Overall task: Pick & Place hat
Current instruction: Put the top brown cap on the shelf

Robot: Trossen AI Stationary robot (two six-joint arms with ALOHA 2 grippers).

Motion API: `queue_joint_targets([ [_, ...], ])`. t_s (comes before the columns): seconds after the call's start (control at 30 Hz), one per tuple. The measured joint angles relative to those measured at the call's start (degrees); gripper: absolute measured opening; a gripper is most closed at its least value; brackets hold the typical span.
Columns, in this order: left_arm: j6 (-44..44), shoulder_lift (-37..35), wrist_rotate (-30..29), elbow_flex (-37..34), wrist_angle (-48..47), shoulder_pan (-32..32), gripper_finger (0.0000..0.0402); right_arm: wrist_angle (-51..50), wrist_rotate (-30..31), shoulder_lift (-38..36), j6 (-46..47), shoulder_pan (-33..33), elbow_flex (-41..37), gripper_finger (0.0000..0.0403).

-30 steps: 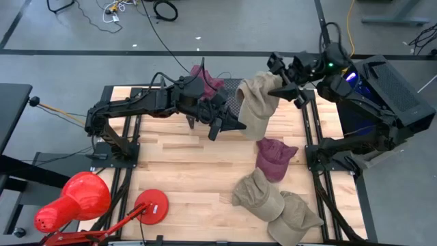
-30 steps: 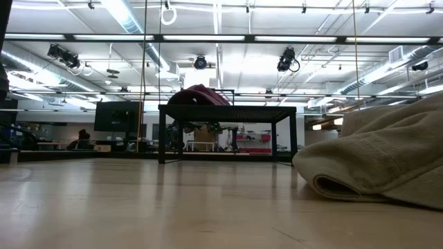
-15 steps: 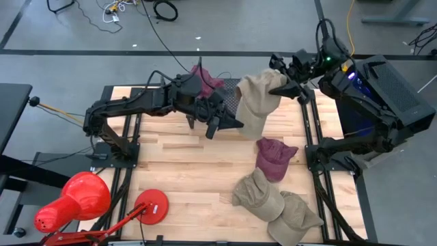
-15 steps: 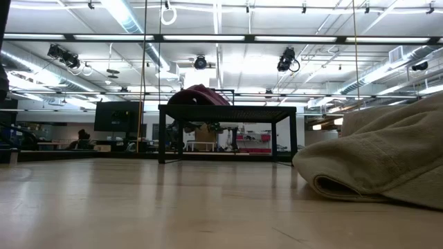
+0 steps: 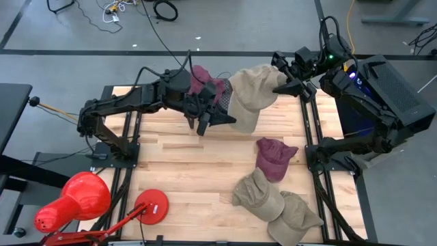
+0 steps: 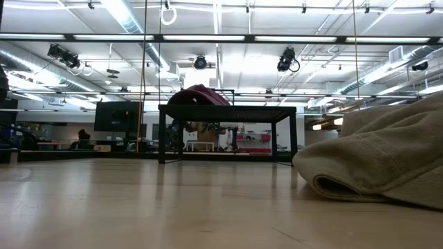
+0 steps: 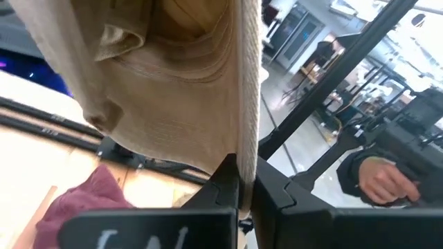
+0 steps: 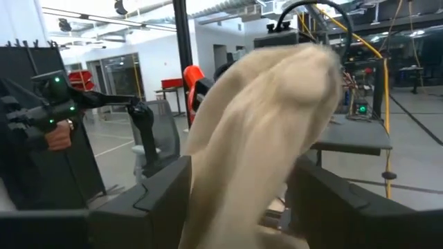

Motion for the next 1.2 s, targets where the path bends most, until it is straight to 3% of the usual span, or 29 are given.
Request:
queue_joint_targets([
  [0.17,0.0,-0.3,0.6,0.0,-0.3,0.0,0.0014,-1.1,-1.4,0.0,-0.3,-1.4,0.0,0.0235],
  [0.43,0.0,-1.3,1.2,0.0,-0.2,0.0,0.0014,-1.2,-8.8,0.0,-0.5,-3.9,0.0,0.0235],
  [0.8,0.0,-1.5,1.3,0.0,-0.4,-0.1,0.0014,-0.8,-11.9,0.0,-0.4,-6.6,0.0,0.0234],
  [1.0,0.0,-1.5,2.5,0.0,-0.3,-0.1,0.0014,-0.8,-12.6,0.0,-0.7,-6.7,0.0,0.021],
  [1.2,0.0,-1.5,2.6,0.0,-0.3,-0.1,0.0014,-0.3,-15.0,0.0,-0.9,-6.7,0.0,0.016],
])
